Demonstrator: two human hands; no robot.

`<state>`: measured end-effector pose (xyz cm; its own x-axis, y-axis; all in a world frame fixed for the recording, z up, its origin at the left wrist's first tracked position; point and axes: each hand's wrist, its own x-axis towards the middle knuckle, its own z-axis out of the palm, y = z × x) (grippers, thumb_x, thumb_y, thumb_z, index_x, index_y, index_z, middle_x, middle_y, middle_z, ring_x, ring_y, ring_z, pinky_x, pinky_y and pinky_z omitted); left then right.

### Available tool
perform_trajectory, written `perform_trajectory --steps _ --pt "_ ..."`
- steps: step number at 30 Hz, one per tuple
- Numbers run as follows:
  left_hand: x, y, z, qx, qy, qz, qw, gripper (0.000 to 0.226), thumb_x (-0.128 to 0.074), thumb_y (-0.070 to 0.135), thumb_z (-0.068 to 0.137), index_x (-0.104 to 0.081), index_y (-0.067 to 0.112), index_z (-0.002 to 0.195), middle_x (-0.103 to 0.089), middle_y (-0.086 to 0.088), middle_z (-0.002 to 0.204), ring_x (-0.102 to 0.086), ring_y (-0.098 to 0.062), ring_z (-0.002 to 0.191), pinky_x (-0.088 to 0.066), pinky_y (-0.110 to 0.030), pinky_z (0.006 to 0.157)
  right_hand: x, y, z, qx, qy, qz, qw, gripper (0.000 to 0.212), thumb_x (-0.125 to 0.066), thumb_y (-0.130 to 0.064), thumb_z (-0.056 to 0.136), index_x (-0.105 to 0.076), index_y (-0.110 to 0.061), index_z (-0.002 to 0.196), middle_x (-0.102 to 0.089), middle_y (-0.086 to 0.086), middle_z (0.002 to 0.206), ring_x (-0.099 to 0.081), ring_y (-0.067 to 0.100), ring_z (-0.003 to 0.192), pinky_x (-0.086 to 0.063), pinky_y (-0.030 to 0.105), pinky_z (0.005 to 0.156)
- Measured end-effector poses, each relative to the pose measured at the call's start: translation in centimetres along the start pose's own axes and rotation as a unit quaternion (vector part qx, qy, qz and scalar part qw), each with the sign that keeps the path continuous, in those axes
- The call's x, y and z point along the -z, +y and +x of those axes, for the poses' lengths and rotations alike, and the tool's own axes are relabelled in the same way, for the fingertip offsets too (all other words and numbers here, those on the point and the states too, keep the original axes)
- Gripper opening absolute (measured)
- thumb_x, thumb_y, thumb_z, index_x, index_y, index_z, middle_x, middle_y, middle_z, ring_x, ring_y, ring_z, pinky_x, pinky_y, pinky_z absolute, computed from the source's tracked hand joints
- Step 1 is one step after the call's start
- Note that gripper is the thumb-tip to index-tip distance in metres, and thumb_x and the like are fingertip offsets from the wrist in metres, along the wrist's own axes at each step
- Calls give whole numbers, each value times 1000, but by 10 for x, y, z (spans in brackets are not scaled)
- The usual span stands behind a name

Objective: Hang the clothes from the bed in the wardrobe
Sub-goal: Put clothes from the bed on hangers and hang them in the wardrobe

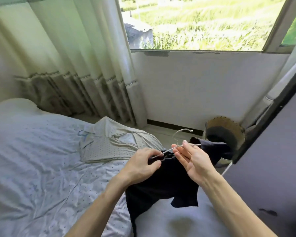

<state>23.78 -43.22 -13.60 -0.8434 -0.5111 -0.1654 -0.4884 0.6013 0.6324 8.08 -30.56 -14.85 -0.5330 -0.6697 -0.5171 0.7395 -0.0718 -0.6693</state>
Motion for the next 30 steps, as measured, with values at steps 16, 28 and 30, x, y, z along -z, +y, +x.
perform_trajectory --steps 16,28,30 --pt "22 23 73 -13 109 -85 990 28 -53 66 91 -70 51 106 -44 15 46 -46 -9 55 -36 -28 63 15 -22 28 98 108 -229 962 58 -42 -55 99 -74 -11 80 -76 7 90 -67 21 82 -47 37 76" --pt "39 56 156 -30 110 -238 964 24 -59 61 90 -76 46 98 -57 19 64 -57 -1 73 -48 -35 92 122 -59 160 118 197 -483 845 35 -47 -26 81 -54 -27 115 -54 9 133 -50 27 119 -40 48 101" --pt "41 67 172 -35 119 -270 955 21 -62 53 92 -77 41 98 -74 19 92 -64 0 100 -46 -30 101 119 -75 172 142 192 -429 871 25 -49 -19 87 -57 -30 108 -64 2 119 -57 22 108 -45 40 92"
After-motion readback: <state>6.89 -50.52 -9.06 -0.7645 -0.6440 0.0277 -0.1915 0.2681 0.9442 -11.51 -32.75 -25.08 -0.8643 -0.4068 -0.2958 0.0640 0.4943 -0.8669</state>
